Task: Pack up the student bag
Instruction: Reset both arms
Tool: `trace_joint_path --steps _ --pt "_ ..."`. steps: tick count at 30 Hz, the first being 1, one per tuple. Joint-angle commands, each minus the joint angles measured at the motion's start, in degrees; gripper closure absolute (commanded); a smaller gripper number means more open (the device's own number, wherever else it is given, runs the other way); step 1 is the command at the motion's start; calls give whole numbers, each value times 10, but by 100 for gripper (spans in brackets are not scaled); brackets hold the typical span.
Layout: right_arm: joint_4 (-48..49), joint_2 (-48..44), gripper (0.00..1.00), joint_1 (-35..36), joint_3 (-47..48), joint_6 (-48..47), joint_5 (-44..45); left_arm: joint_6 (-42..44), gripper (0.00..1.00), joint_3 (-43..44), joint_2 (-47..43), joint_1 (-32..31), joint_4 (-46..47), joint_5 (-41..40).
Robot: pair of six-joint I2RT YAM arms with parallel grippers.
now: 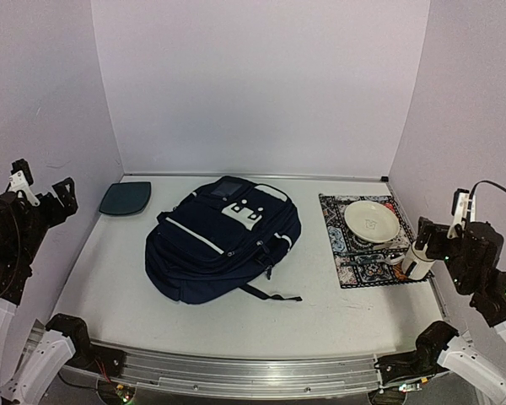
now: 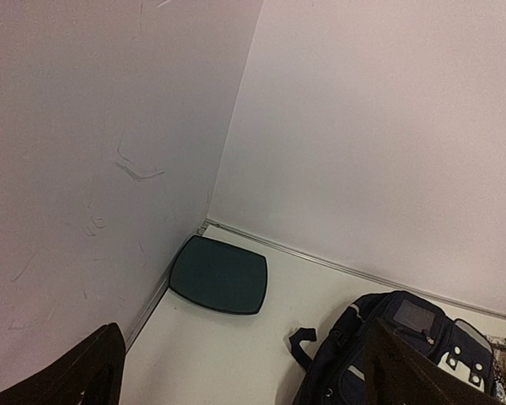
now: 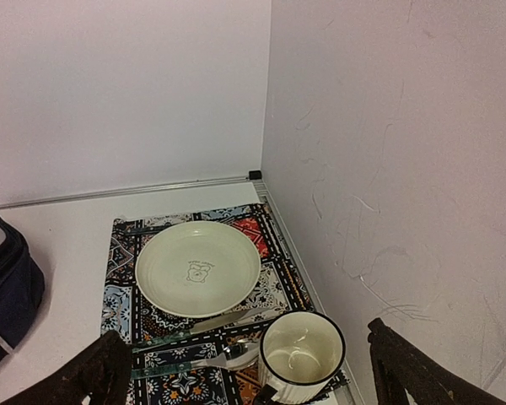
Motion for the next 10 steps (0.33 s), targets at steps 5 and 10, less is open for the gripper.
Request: trace_joint_path --steps 5,10 --pt "8 -3 2 3 0 -4 4 14 0 0 -4 -2 30 17" --pt "7 -1 2 2 2 -4 1 12 1 0 -7 -3 30 18"
